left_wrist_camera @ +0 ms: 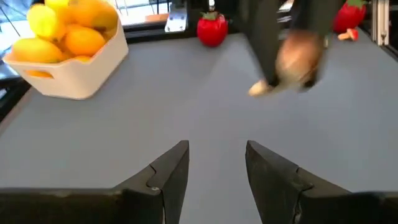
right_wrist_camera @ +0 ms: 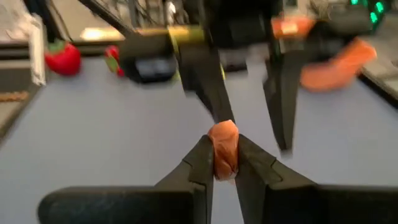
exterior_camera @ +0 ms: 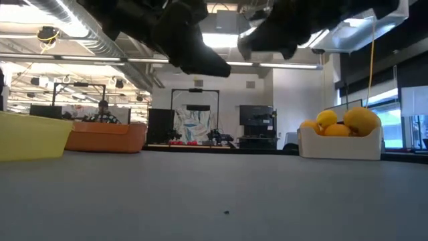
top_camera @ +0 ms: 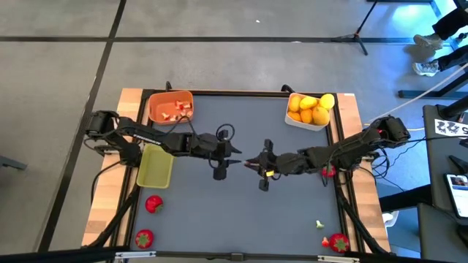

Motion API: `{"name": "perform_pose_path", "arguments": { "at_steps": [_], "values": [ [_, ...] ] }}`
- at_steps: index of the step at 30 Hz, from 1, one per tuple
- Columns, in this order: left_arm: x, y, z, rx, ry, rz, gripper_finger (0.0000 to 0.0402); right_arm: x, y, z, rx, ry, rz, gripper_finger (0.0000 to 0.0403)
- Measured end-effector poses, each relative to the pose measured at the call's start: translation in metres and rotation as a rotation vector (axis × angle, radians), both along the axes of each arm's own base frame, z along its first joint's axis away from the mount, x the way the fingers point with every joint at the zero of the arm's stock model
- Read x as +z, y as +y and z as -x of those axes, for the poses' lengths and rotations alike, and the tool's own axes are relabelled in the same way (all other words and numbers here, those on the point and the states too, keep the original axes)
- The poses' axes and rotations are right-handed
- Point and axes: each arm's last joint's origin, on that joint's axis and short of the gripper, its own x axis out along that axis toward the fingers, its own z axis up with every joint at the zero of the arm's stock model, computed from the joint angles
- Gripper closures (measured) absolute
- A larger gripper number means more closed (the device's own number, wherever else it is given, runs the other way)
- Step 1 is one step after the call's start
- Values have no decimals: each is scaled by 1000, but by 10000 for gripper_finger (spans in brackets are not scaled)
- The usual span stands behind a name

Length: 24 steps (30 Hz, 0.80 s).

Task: Sort produce into baskets
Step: Put the brown mushroom into the orange bin

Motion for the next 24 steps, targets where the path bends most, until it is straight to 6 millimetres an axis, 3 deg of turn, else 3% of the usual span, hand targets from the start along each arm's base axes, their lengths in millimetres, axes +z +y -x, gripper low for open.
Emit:
{"name": "perform_pose_path", "arguments": {
  "at_steps": [8,24],
  "values": [
    [-3,-8,-8,-56,-64,71,246,15,-12,-8,48,-153,-67,356],
    [7,-8,-11,-31,-168,126,246,14,-15,-9,69,-145,-134,356]
  ]
}}
